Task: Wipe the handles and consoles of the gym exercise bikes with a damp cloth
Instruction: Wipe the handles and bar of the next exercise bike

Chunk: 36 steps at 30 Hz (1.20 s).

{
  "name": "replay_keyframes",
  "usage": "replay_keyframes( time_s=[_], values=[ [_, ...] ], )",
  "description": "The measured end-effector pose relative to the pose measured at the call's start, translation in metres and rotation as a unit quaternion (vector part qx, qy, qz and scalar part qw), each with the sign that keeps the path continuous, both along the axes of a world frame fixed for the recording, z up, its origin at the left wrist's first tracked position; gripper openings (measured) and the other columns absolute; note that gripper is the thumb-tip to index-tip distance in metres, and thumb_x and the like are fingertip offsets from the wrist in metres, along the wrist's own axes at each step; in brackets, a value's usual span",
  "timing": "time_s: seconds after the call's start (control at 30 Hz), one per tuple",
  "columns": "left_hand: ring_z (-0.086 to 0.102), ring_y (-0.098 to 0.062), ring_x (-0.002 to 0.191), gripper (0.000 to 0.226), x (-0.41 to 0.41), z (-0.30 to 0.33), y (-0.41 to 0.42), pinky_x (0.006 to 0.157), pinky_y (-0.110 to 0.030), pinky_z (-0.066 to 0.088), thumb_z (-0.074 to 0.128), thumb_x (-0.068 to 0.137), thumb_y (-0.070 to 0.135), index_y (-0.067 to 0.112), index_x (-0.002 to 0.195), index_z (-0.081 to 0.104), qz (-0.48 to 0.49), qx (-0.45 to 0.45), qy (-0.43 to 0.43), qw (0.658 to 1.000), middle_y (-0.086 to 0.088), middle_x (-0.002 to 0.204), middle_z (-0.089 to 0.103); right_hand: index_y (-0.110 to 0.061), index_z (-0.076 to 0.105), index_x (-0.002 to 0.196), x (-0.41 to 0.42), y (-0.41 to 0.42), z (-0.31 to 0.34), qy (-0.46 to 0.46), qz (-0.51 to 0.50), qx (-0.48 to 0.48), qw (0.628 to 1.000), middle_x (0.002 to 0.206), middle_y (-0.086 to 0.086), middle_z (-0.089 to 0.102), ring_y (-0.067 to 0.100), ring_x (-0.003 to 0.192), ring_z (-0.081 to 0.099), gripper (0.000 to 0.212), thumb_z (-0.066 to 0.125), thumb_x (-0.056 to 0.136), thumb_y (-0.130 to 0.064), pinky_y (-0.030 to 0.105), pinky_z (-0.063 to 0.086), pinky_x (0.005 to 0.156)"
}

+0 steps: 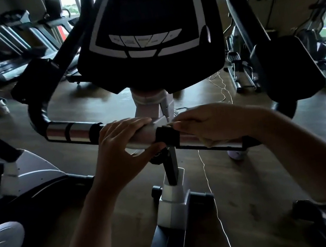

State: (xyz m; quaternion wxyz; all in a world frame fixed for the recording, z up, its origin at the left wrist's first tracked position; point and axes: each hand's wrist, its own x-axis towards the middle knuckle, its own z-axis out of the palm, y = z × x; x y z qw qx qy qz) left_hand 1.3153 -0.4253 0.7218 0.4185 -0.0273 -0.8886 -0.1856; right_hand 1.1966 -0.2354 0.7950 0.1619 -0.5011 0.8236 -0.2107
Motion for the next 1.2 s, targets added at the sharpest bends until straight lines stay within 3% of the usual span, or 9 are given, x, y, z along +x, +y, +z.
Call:
replay_keyframes(
  time_s=[0.17,0.3,0.37,0.4,0.5,0.57,0.8,1.0,1.2],
  values=[
    [0.061,-0.012,0.108,0.053,-0.001,-0.003,-0.003,0.096,-0.046,0.042,0.07,0.075,0.055,0.016,0.11,0.07,-0.002,0.004,0.009,1.0,0.009,0.113,0.067,-0.032,0.058,0.099,0.012,-0.016,-0.007,0.172,-0.011,0.012,0.985,0.089,-0.006,0.069,0.001,0.059,0.064,0.036,0.03,0.095,-0.055,0.036,0.054,0.079],
    [0.062,-0.014,0.107,0.05,-0.002,-0.004,0.0,0.097,-0.048,0.042,0.072,0.075,0.051,0.015,0.11,0.069,-0.002,0.005,0.019,1.0,0.007,0.113,0.068,-0.008,0.063,0.102,0.017,-0.006,0.0,0.032,-0.018,-0.025,0.999,0.08,-0.003,0.063,0.026,0.079,0.066,0.033,0.043,0.094,-0.033,0.042,0.053,0.079],
    [0.062,-0.014,0.107,0.049,-0.002,-0.004,0.0,0.098,-0.047,0.041,0.071,0.075,0.051,0.016,0.11,0.069,-0.002,0.008,0.019,1.0,0.007,0.113,0.068,0.004,0.06,0.115,0.014,-0.003,0.006,-0.065,-0.032,-0.007,0.997,0.095,0.023,0.068,0.047,0.093,0.063,0.048,0.036,0.091,-0.031,0.048,0.049,0.089],
    [0.062,-0.014,0.107,0.05,-0.002,-0.004,0.001,0.099,-0.046,0.041,0.071,0.075,0.052,0.016,0.11,0.069,-0.002,0.008,0.017,1.0,0.008,0.113,0.068,-0.003,0.056,0.122,0.012,0.001,0.011,-0.032,-0.019,0.001,0.999,0.107,0.026,0.067,0.05,0.097,0.063,0.043,0.039,0.093,-0.029,0.053,0.048,0.093],
    [0.061,-0.014,0.107,0.05,0.0,-0.004,0.001,0.1,-0.043,0.04,0.07,0.076,0.053,0.016,0.11,0.069,0.0,0.004,0.015,1.0,0.007,0.113,0.068,-0.034,0.049,0.135,0.0,0.021,0.024,0.016,0.017,0.068,0.997,0.12,-0.015,0.058,0.01,0.106,0.063,0.043,0.056,0.092,-0.03,0.031,0.049,0.094],
    [0.061,-0.013,0.108,0.051,0.0,-0.004,0.001,0.103,-0.038,0.037,0.069,0.076,0.054,0.017,0.111,0.068,0.0,0.003,0.015,1.0,0.008,0.113,0.068,-0.041,0.047,0.137,0.002,0.025,0.025,0.034,0.008,0.089,0.995,0.12,-0.022,0.057,0.0,0.107,0.059,0.049,0.062,0.09,-0.035,0.021,0.046,0.094],
    [0.059,-0.013,0.108,0.051,-0.003,-0.008,0.002,0.105,-0.029,0.029,0.064,0.078,0.054,0.016,0.111,0.067,0.014,-0.022,0.033,0.999,0.006,0.113,0.068,-0.03,0.058,0.121,0.021,-0.003,0.0,0.153,-0.029,-0.003,0.988,0.112,-0.01,0.061,0.012,0.1,0.06,0.036,0.059,0.089,-0.045,0.036,0.049,0.09],
    [0.057,-0.017,0.114,0.042,-0.001,-0.012,0.009,0.108,-0.043,0.03,0.063,0.082,0.046,0.02,0.115,0.068,0.039,-0.044,0.051,0.997,0.005,0.117,0.066,-0.04,0.045,0.135,0.02,0.013,-0.002,0.183,-0.011,-0.003,0.983,0.131,-0.021,0.052,0.006,0.11,0.058,0.074,0.067,0.07,-0.067,0.031,0.048,0.09],
    [0.056,-0.016,0.115,0.039,-0.003,-0.014,0.012,0.111,-0.041,0.026,0.059,0.084,0.045,0.025,0.116,0.067,0.039,-0.031,0.048,0.998,0.007,0.117,0.065,-0.036,0.051,0.127,0.027,-0.006,-0.013,0.263,-0.05,-0.02,0.963,0.123,-0.014,0.056,0.015,0.107,0.061,0.069,0.065,0.069,-0.071,0.038,0.052,0.086]
  ],
)
